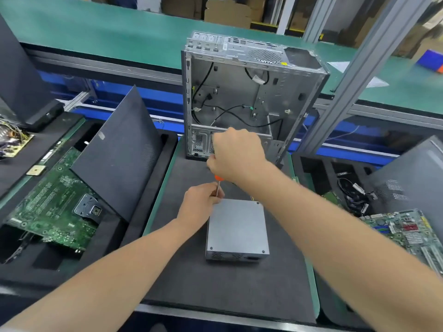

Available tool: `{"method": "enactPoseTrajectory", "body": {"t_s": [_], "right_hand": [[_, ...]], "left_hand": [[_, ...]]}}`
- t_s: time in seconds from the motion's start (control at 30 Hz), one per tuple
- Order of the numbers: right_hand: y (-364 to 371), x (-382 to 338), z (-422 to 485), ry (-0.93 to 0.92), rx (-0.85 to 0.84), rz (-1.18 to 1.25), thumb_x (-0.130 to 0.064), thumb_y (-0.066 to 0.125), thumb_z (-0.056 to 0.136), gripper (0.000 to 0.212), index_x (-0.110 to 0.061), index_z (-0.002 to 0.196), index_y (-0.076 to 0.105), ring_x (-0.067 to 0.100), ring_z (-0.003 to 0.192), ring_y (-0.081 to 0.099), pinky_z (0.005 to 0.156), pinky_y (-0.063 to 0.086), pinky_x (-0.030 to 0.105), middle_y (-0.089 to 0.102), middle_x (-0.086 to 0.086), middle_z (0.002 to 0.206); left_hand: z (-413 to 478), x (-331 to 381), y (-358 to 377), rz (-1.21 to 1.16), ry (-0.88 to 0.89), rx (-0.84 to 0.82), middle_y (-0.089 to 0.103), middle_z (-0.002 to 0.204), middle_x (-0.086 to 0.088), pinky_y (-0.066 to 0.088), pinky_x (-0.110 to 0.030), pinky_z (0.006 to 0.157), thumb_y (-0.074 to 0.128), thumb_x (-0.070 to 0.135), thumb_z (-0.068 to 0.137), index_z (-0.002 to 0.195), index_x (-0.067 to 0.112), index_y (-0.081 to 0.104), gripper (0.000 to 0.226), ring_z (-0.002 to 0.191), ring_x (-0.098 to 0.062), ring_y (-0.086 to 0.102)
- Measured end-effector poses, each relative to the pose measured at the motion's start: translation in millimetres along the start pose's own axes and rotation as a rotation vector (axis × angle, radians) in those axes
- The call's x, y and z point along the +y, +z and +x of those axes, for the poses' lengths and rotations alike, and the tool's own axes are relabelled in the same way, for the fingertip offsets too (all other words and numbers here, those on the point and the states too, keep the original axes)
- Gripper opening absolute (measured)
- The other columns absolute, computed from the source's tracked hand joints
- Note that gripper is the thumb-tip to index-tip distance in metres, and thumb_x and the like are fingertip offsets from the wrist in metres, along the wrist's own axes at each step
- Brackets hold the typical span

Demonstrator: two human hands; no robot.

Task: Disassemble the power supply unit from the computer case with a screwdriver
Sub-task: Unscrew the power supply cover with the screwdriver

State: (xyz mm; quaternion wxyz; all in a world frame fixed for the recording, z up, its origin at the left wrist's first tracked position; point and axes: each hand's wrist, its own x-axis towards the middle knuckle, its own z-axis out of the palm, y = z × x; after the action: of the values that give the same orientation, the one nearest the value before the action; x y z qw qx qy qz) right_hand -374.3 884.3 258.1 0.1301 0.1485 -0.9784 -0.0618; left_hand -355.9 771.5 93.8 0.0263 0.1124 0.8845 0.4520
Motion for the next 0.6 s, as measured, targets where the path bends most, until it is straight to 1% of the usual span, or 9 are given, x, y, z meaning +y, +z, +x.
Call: {"method": "enactPoseTrajectory", "body": {"t_s": [0.03,0.1,0.2,0.27,0.33,0.4,0.43,0.53,0.6], "right_hand": [[2.0,-5.3,-0.4,0.121,-0.010,0.004,-0.032,0.066,0.086,0.037,-0.017,0.069,0.037,0.029,0.068,0.045,0.049,0.018,0.027,0.031,-0.002,0.064],[7.2,-11.8,0.3,0.275,-0.043,0.116,-0.033,0.064,0.092,0.039,-0.017,0.071,0.036,0.029,0.073,0.043,0.051,0.021,0.030,0.030,-0.001,0.066],[16.5,-9.6,0.4,0.321,0.003,0.196,-0.015,0.063,0.087,0.036,-0.016,0.068,0.032,0.030,0.068,0.045,0.052,0.023,0.029,0.035,0.000,0.066],[17.6,0.2,1.5,0.192,0.023,0.204,-0.010,0.062,0.077,0.029,-0.014,0.065,0.036,0.033,0.065,0.048,0.054,0.029,0.030,0.041,0.003,0.063],[15.4,15.3,3.8,-0.065,-0.029,0.273,-0.016,0.064,0.073,0.018,-0.014,0.065,0.048,0.031,0.062,0.050,0.053,0.033,0.030,0.049,-0.001,0.060],[12.6,30.2,7.6,-0.341,-0.107,0.359,-0.020,0.070,0.068,0.019,-0.020,0.064,0.051,0.012,0.056,0.045,0.053,0.037,0.030,0.048,-0.010,0.055],[11.4,36.3,9.1,-0.437,-0.134,0.392,-0.019,0.072,0.067,0.023,-0.022,0.064,0.050,0.010,0.055,0.042,0.054,0.037,0.029,0.046,-0.012,0.054],[7.3,47.5,12.7,-0.539,-0.157,0.438,-0.017,0.072,0.073,0.023,-0.019,0.069,0.050,0.015,0.058,0.041,0.057,0.039,0.032,0.044,-0.013,0.055],[6.5,42.9,8.0,-0.480,-0.130,0.397,-0.022,0.068,0.080,0.017,-0.018,0.080,0.052,0.020,0.062,0.049,0.057,0.040,0.034,0.046,-0.013,0.057]], "left_hand": [[-0.7,2.3,0.1,-0.001,-0.009,0.001,0.066,0.079,0.031,0.043,-0.008,0.066,0.070,-0.002,0.087,0.069,0.034,0.059,0.041,0.080,0.009,0.061],[-1.4,4.9,0.6,-0.001,-0.025,0.006,0.063,0.079,0.038,0.042,-0.005,0.065,0.070,-0.002,0.087,0.071,0.030,0.062,0.037,0.079,0.016,0.059],[-1.6,3.0,0.1,0.006,-0.020,0.006,0.067,0.078,0.027,0.043,-0.007,0.064,0.069,-0.001,0.087,0.075,0.026,0.066,0.030,0.078,0.009,0.062],[-0.9,1.0,-1.2,0.024,-0.003,-0.011,0.070,0.080,0.020,0.049,-0.013,0.070,0.071,0.000,0.086,0.079,0.027,0.066,0.028,0.081,0.002,0.064],[1.2,-2.9,-1.1,0.023,0.010,-0.012,0.072,0.086,0.016,0.053,-0.021,0.078,0.073,0.002,0.086,0.084,0.024,0.069,0.022,0.085,-0.002,0.066],[1.8,-6.3,0.6,0.013,0.012,0.002,0.074,0.089,0.014,0.054,-0.024,0.081,0.074,0.004,0.087,0.087,0.021,0.071,0.018,0.087,-0.003,0.068],[2.6,-8.0,1.9,0.007,0.016,0.007,0.074,0.089,0.014,0.054,-0.024,0.082,0.075,0.004,0.087,0.087,0.021,0.071,0.017,0.087,-0.004,0.068],[3.7,-11.4,5.6,0.014,0.041,0.030,0.073,0.087,0.013,0.053,-0.021,0.080,0.075,0.005,0.087,0.083,0.024,0.068,0.021,0.086,-0.004,0.067],[2.8,-10.2,6.4,0.036,0.055,0.049,0.073,0.085,0.014,0.047,-0.010,0.075,0.074,0.002,0.086,0.079,0.028,0.064,0.029,0.085,-0.002,0.066]]}}
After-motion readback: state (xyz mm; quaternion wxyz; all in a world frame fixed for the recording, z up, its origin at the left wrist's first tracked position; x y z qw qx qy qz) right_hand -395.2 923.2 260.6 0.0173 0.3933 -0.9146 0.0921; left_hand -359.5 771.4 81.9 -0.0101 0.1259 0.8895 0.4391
